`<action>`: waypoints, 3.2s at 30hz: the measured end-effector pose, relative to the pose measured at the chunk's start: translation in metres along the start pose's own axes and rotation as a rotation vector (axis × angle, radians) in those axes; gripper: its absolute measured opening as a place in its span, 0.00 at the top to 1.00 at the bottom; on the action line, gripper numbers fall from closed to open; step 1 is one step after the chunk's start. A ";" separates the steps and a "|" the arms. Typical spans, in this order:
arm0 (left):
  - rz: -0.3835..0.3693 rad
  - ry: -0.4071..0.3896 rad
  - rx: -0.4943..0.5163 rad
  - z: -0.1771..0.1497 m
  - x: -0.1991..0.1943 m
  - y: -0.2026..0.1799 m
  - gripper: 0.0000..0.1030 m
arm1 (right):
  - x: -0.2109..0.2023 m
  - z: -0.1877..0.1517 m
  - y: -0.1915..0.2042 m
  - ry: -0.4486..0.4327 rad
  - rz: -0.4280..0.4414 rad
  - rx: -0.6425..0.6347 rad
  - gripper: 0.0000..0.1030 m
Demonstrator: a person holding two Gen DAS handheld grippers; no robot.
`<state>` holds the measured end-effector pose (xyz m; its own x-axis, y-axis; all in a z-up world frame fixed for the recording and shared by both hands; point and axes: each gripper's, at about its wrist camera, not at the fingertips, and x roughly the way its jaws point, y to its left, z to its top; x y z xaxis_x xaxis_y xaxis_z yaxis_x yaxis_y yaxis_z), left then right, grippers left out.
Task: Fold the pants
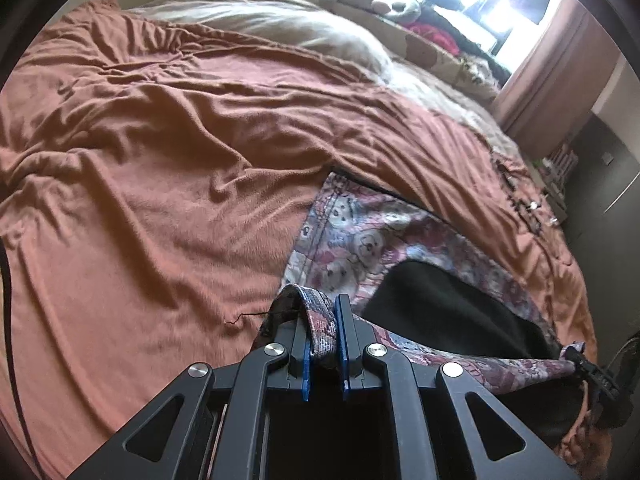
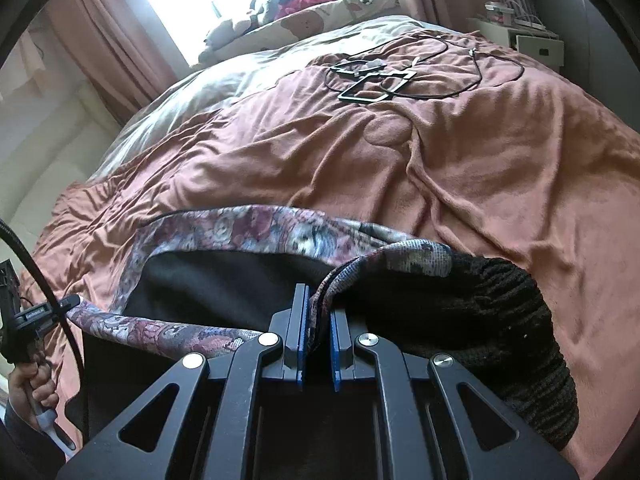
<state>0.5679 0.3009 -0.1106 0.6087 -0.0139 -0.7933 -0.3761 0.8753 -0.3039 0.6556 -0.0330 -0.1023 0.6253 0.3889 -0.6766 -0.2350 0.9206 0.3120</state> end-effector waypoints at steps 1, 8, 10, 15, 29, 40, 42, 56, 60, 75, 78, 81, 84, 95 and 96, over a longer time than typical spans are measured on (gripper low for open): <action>0.026 0.012 0.005 0.002 0.005 0.000 0.79 | 0.005 0.002 -0.001 0.016 -0.001 0.009 0.89; 0.096 -0.044 0.104 0.008 -0.008 0.003 0.35 | -0.022 0.008 -0.003 -0.023 0.049 -0.036 0.28; 0.103 -0.027 0.169 0.007 -0.007 0.001 0.35 | -0.032 0.008 -0.008 -0.026 0.061 -0.059 0.28; 0.112 0.031 0.347 -0.006 0.001 -0.007 0.35 | -0.060 0.005 -0.021 -0.043 -0.009 -0.151 0.28; 0.240 0.195 0.593 -0.032 0.057 -0.032 0.35 | -0.034 0.003 -0.055 0.098 -0.200 -0.210 0.28; 0.261 0.124 0.442 0.025 0.072 -0.028 0.35 | -0.016 0.014 -0.063 0.108 -0.181 -0.201 0.30; 0.226 0.113 0.403 0.028 0.066 -0.025 0.37 | -0.017 0.014 -0.065 0.106 -0.166 -0.187 0.36; 0.145 0.180 0.432 0.008 0.082 -0.025 0.84 | -0.010 0.012 -0.067 0.141 -0.120 -0.173 0.58; 0.193 0.139 0.462 0.012 0.072 -0.028 0.93 | -0.015 0.013 -0.063 0.109 -0.148 -0.199 0.80; 0.293 0.020 0.449 0.062 0.049 -0.046 0.95 | -0.036 0.023 -0.060 0.000 -0.136 -0.177 0.96; 0.306 0.003 0.446 0.073 0.053 -0.051 0.95 | -0.034 0.025 -0.060 -0.021 -0.139 -0.169 0.96; 0.319 -0.012 0.443 0.084 0.062 -0.055 0.95 | -0.027 0.029 -0.060 -0.025 -0.137 -0.159 0.96; 0.338 -0.008 0.447 0.094 0.077 -0.059 0.95 | -0.019 0.031 -0.058 -0.026 -0.138 -0.160 0.96; 0.359 0.010 0.419 0.104 0.132 -0.061 0.95 | 0.002 0.035 -0.060 -0.070 -0.177 -0.165 0.97; 0.362 0.013 0.420 0.104 0.135 -0.061 0.95 | 0.005 0.035 -0.060 -0.075 -0.188 -0.170 0.96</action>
<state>0.7459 0.2959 -0.1445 0.4823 0.3201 -0.8155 -0.2468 0.9428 0.2241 0.6985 -0.0879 -0.1014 0.7218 0.2127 -0.6586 -0.2275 0.9716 0.0644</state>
